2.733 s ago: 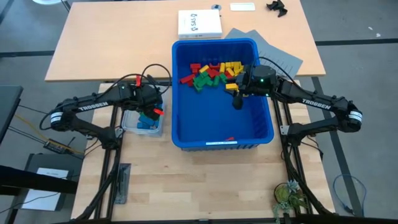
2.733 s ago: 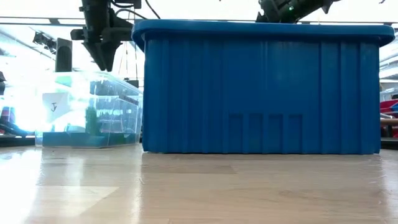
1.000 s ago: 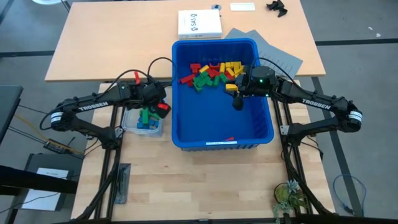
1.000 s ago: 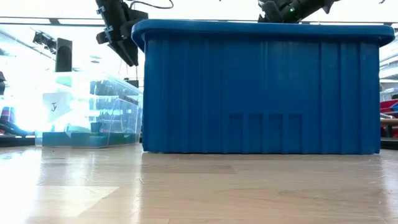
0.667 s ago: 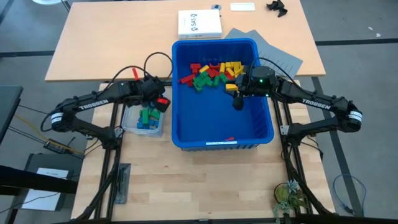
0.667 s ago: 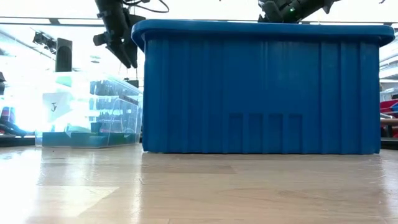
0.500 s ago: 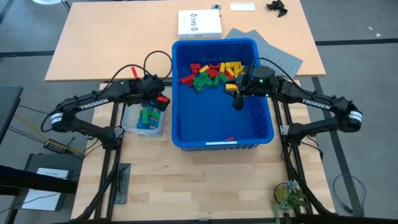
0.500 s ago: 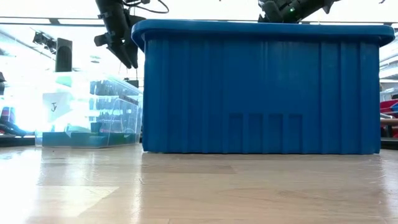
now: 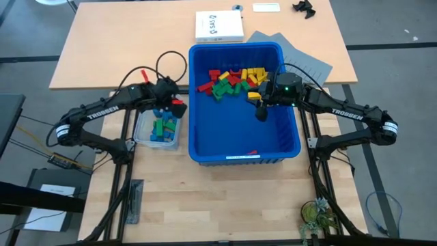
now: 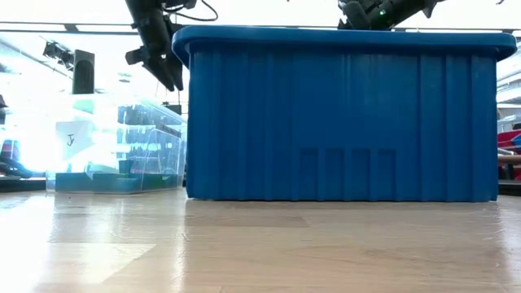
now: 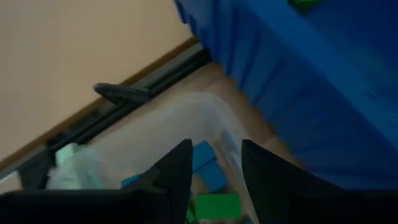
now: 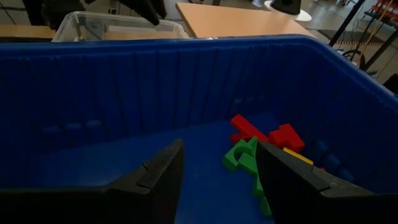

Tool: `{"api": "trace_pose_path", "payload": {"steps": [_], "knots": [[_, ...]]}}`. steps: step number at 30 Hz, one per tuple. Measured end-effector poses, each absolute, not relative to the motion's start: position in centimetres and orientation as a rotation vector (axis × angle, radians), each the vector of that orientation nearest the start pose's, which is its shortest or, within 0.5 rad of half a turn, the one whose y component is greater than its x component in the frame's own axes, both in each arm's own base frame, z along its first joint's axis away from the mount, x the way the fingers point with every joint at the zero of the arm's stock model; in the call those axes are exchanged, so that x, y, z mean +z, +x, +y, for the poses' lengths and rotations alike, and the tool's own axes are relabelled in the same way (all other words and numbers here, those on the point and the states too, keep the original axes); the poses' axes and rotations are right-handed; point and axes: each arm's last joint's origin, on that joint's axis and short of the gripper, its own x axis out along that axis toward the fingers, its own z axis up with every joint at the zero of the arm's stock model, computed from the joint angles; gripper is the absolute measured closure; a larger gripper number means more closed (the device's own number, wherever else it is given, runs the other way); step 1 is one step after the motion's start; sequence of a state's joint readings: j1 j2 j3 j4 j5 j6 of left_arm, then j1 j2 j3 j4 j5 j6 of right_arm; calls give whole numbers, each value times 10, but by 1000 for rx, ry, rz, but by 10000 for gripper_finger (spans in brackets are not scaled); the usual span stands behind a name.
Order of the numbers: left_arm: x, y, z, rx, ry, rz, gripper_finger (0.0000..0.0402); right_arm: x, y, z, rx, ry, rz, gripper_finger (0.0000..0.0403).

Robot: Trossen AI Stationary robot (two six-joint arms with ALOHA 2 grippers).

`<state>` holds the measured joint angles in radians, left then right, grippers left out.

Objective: Sort blocks
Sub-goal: Put the green block into the transparent bin

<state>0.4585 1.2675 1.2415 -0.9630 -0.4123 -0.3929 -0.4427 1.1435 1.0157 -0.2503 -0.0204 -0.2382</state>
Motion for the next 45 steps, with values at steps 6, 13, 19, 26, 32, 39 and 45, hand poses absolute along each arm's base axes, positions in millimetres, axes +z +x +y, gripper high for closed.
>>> {"api": "trace_pose_path", "payload": {"steps": [6,13,19,26,32,39,45], "knots": [[331,206,123,1030,-311,857,254,336,227,-107,-371,-145,418,206],[335,213,124,927,-250,820,254,336,227,-107,-370,-145,418,207],[337,209,134,1008,-252,790,254,336,227,-107,-370,-144,422,208],[340,210,139,1013,-222,754,254,336,226,-108,-373,-143,426,207],[344,218,138,858,-175,725,254,336,226,-108,-374,-143,426,206],[350,215,144,898,-195,673,254,335,226,-108,-373,-139,438,206],[366,218,147,884,-109,613,254,334,226,-108,-372,-139,441,206]]}}
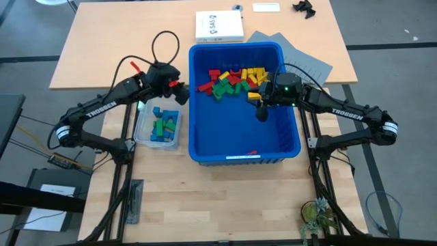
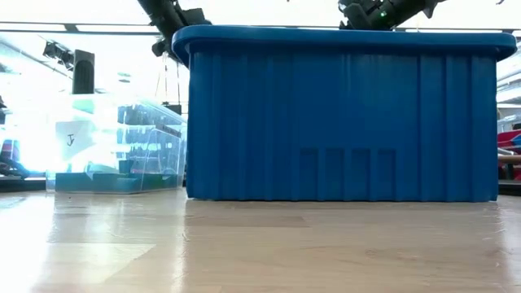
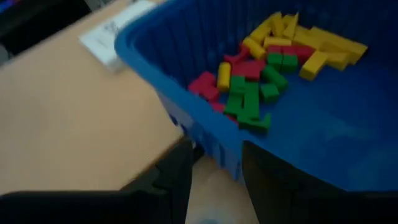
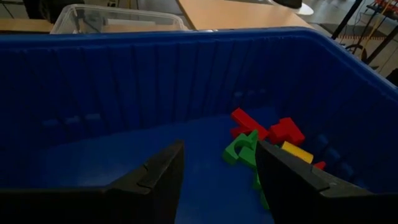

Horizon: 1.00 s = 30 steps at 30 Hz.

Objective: Sort blocks
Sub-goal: Put the green block into the transparent bin

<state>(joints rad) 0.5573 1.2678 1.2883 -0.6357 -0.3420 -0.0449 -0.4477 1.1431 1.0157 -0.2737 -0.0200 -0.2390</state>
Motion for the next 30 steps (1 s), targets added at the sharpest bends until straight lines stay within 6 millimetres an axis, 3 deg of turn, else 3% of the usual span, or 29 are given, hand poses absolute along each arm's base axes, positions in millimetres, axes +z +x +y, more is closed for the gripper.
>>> {"api": "trace_pose_path", "payload": {"steps": [7,19,30], "knots": [[382,218,148,900,-29,561,254,332,225,-107,-369,-133,462,206],[390,223,147,872,40,495,254,332,225,-107,-369,-133,463,206],[410,229,151,916,-52,213,254,331,224,-107,-366,-128,482,206]]}}
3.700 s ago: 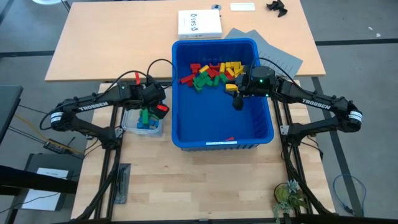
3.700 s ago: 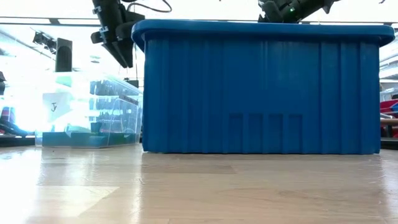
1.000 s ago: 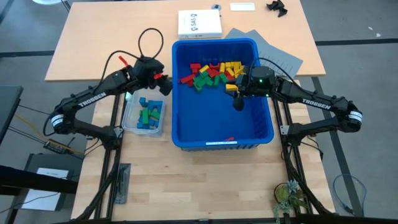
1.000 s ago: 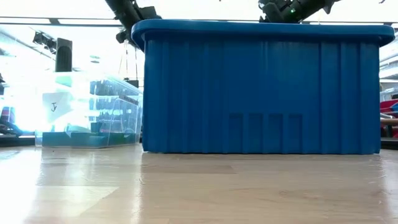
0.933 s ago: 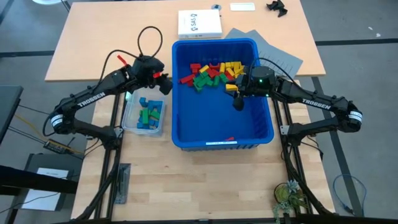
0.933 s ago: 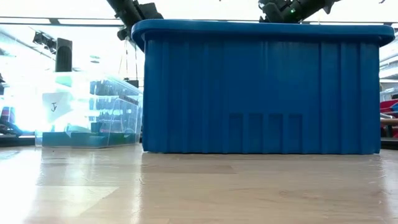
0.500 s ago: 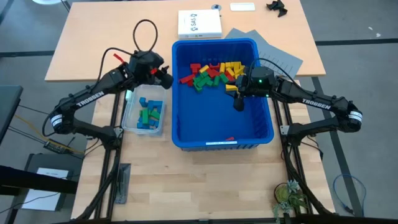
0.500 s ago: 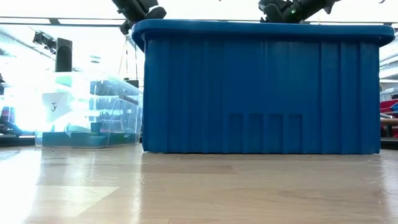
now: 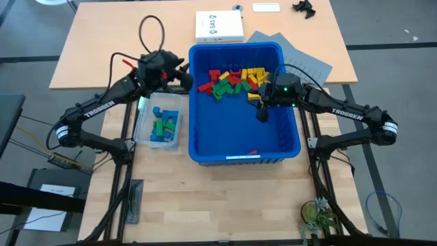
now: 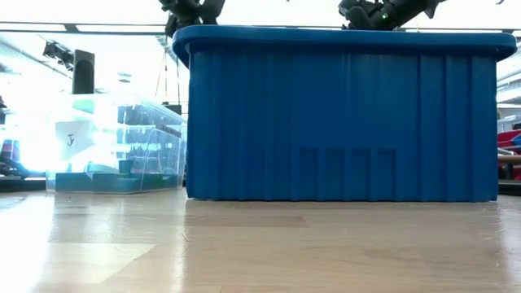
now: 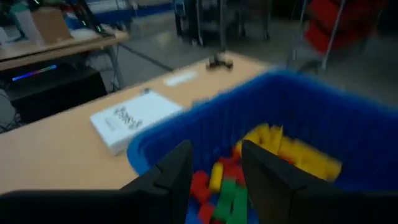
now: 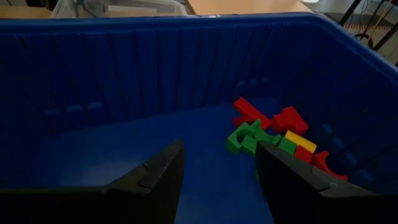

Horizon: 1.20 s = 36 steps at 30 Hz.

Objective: Sort blocks
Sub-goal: Put the green block into the transparent bin

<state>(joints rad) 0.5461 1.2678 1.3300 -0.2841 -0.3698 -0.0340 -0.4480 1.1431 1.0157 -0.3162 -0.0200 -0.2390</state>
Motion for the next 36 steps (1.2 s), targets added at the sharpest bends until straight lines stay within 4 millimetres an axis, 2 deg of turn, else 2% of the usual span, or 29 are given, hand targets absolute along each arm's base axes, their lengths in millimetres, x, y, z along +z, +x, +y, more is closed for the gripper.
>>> {"api": "trace_pose_path", "payload": {"steps": [10,15,25,30,36], "knots": [[422,235,155,916,-66,41,254,331,224,-107,-365,-133,484,206],[435,236,154,906,-95,-122,254,331,224,-107,-365,-138,482,206],[452,235,153,836,-96,-325,254,331,224,-107,-364,-145,479,206],[451,252,156,674,-82,-306,254,331,224,-107,-361,-158,480,206],[451,296,170,649,-82,-65,254,331,224,-107,-361,-160,480,206]]}}
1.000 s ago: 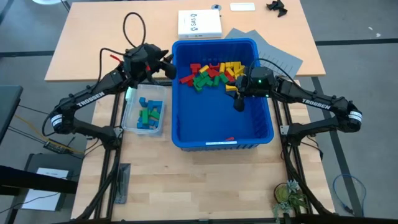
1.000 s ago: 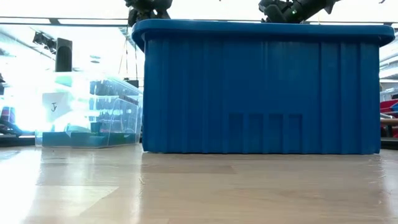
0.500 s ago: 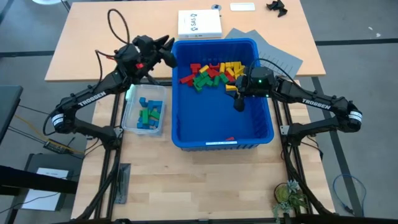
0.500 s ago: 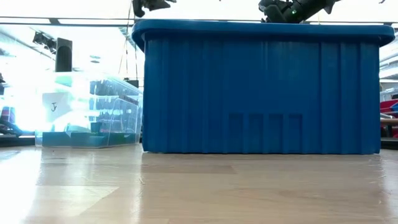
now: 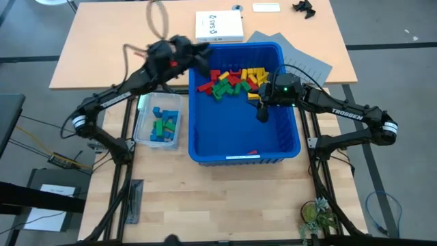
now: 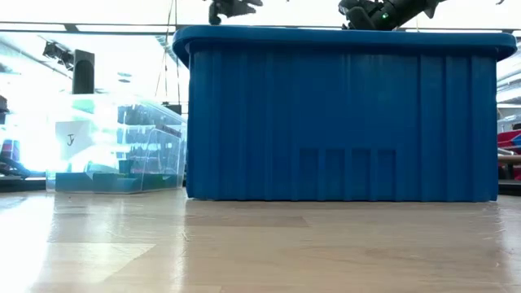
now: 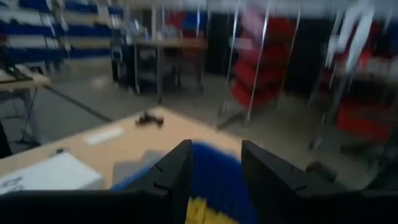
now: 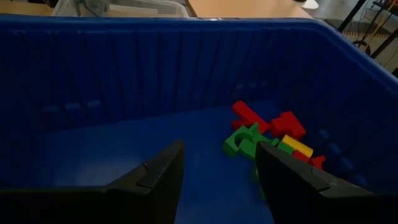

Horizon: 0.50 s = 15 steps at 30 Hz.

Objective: Sort blocks
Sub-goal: Put the green block into the transparent bin

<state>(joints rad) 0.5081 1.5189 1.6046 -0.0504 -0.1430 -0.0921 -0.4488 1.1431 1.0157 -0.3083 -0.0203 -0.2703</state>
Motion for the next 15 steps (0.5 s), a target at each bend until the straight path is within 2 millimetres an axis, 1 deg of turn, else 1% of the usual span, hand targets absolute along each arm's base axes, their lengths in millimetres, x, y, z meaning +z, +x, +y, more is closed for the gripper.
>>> {"api": "trace_pose_path", "payload": {"steps": [3,6,10,15], "knots": [[452,319,176,639,-56,68,254,331,224,-107,-361,-157,481,206],[448,336,183,631,-56,167,254,331,224,-107,-362,-156,480,207],[432,355,193,632,-71,254,254,331,224,-107,-361,-155,482,207],[409,370,202,632,-71,320,254,331,224,-107,-361,-155,482,207]]}}
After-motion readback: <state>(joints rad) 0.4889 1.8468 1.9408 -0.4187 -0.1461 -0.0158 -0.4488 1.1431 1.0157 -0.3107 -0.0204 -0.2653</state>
